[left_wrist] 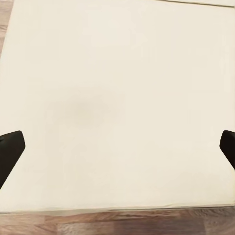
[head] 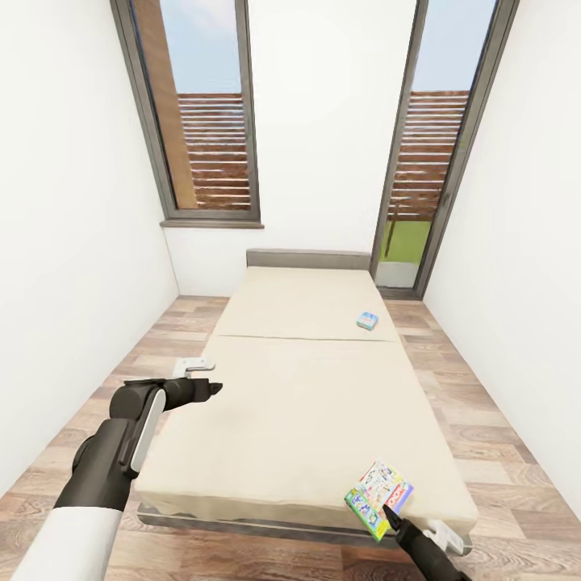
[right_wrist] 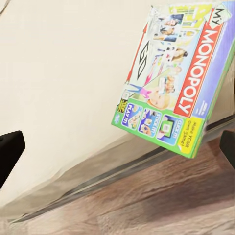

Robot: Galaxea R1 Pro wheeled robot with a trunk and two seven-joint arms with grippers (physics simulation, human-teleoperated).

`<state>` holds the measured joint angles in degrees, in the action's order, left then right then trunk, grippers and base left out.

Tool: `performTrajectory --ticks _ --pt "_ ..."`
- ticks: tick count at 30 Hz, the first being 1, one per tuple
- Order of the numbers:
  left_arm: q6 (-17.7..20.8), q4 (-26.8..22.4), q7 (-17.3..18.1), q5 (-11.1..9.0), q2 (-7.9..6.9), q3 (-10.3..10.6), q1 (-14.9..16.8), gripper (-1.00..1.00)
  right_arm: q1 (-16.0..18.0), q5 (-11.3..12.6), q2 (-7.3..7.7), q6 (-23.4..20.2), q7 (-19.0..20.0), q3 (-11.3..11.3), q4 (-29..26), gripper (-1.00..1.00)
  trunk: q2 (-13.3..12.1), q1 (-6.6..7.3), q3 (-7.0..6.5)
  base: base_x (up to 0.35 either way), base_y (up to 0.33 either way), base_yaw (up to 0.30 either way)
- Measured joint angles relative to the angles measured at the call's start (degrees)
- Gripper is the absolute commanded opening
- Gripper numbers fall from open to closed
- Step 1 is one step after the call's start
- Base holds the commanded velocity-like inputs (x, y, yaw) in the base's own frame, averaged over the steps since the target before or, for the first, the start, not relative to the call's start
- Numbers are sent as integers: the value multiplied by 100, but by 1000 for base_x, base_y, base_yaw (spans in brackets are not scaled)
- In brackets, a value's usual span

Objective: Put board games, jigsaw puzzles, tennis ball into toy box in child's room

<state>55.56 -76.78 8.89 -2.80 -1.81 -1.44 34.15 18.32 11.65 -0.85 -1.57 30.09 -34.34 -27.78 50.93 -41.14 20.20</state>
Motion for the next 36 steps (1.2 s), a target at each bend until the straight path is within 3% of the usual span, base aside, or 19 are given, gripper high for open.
performTrajectory --ticks 4,11,36 --pt "1 0 0 0 -1 5 0 100 0 -5 3 -13 39 -243 1 100 161 -88 72 0 0 0" --pt "4 0 0 -1 -3 7 0 100 0 -9 3 -33 35 -459 1 100 442 -242 198 0 0 0" --pt "5 0 0 -1 -4 6 0 100 0 -30 2 37 86 -509 -3 100 1445 -791 647 0 0 0"
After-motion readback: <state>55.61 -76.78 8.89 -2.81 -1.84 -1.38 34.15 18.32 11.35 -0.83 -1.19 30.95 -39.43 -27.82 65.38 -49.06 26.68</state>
